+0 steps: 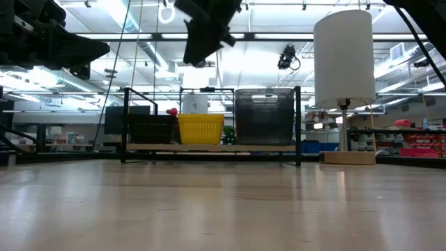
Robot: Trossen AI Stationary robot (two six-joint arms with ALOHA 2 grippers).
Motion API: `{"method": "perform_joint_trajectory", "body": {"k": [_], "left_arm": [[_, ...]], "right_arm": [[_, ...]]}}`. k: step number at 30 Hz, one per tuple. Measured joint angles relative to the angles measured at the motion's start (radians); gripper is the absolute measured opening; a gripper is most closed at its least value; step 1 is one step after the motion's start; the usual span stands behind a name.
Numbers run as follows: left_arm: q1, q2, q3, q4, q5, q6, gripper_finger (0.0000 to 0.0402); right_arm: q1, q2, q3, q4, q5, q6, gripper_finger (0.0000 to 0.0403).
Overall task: Stack baskets on shelf by color
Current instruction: Return to Home Position
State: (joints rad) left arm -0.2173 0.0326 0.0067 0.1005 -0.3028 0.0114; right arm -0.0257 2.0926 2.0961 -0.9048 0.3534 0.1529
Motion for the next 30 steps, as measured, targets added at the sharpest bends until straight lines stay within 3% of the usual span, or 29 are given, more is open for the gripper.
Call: {"method": "perform_joint_trajectory", "body": {"k": [10, 19, 22, 30], "left_arm": [[0.000, 0.000, 0.000, 0.000, 0.000, 0.000, 0.0036], [0.000, 0.000, 0.000, 0.000, 0.000, 0.000, 0.0031], [0.000, 0.000, 0.000, 0.000, 0.000, 0.000, 0.0036], [0.000, 0.000, 0.000, 0.000, 0.000, 0.000, 0.0038]], "right_arm": [[-0.098, 0.001, -0.085, 0.184, -0.023, -0.150, 0.0133], [-0.144, 0.001, -0.213, 0.256, -0.067, -0.156, 0.0133], [-0.141, 0.002, -0.216, 0.208, -0.068, -0.149, 0.0133], [-0.076, -0.008, -0.050, -0.149, 0.001, -0.057, 0.0133]]}}
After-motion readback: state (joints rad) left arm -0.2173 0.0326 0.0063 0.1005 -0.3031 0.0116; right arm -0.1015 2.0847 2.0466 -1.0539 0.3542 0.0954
